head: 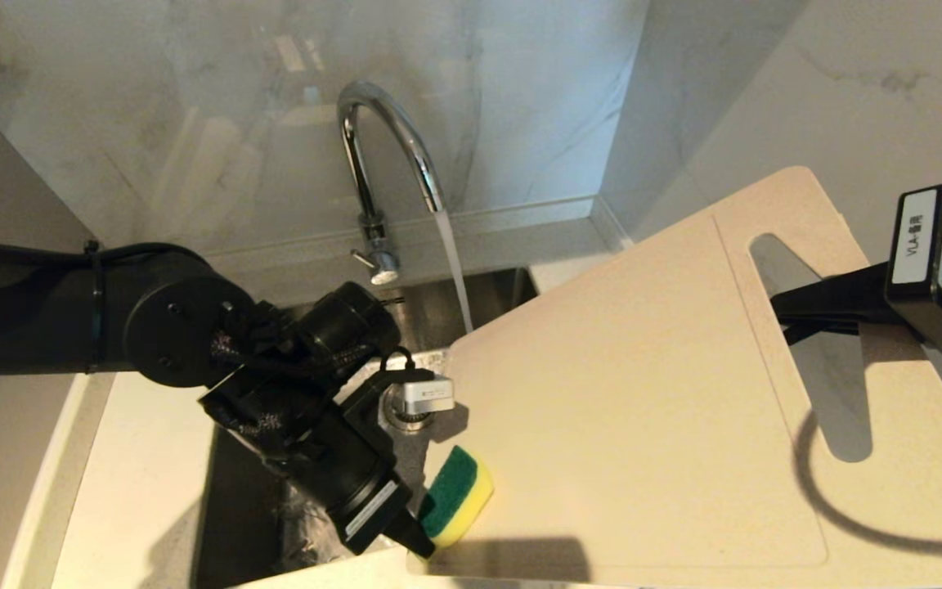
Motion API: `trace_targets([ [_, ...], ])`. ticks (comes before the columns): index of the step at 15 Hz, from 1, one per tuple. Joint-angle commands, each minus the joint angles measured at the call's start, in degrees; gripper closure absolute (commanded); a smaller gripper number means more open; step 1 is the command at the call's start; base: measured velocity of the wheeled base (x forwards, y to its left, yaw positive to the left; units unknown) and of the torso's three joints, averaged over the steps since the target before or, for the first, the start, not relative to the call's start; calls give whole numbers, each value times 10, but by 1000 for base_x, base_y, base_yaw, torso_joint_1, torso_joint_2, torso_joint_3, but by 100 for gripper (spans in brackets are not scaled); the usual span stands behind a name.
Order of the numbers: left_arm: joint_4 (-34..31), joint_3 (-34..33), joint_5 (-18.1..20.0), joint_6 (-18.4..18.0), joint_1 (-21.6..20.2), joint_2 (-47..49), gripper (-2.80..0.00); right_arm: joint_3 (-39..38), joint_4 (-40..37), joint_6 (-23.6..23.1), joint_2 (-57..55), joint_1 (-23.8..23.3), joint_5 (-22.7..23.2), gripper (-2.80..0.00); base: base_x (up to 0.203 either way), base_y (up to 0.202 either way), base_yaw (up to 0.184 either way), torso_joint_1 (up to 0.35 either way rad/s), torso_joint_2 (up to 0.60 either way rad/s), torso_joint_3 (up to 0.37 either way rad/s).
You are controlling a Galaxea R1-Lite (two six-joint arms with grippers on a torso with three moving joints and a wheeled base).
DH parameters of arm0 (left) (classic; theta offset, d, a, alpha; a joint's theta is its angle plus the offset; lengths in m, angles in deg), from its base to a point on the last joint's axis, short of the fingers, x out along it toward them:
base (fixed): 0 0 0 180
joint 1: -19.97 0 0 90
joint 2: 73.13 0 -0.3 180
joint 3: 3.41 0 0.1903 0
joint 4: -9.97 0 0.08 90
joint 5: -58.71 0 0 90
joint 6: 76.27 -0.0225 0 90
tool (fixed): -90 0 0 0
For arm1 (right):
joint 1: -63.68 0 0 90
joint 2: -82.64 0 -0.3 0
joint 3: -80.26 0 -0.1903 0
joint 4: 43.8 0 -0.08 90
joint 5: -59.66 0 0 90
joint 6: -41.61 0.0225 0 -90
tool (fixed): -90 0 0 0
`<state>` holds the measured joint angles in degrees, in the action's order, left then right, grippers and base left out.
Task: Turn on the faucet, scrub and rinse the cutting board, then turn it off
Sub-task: Scrub the cutting board underwater
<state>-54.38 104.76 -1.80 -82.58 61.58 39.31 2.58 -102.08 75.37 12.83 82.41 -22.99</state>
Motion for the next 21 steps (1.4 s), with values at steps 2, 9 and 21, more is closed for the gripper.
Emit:
trace_targets([
  [2, 30, -114, -1, -2, -28, -61, 0, 6, -2, 2, 0, 0, 0, 0, 0, 0, 0, 0, 0, 0],
  [9, 2, -61, -8, 3, -38, -147, 0, 9, -2, 4, 6, 1, 1, 0, 0, 0, 0, 0, 0, 0],
  [21, -75, 285, -11, 4, 23, 28, 0, -3, -3, 4, 8, 1, 15, 0, 0, 0, 0, 0, 0, 0],
])
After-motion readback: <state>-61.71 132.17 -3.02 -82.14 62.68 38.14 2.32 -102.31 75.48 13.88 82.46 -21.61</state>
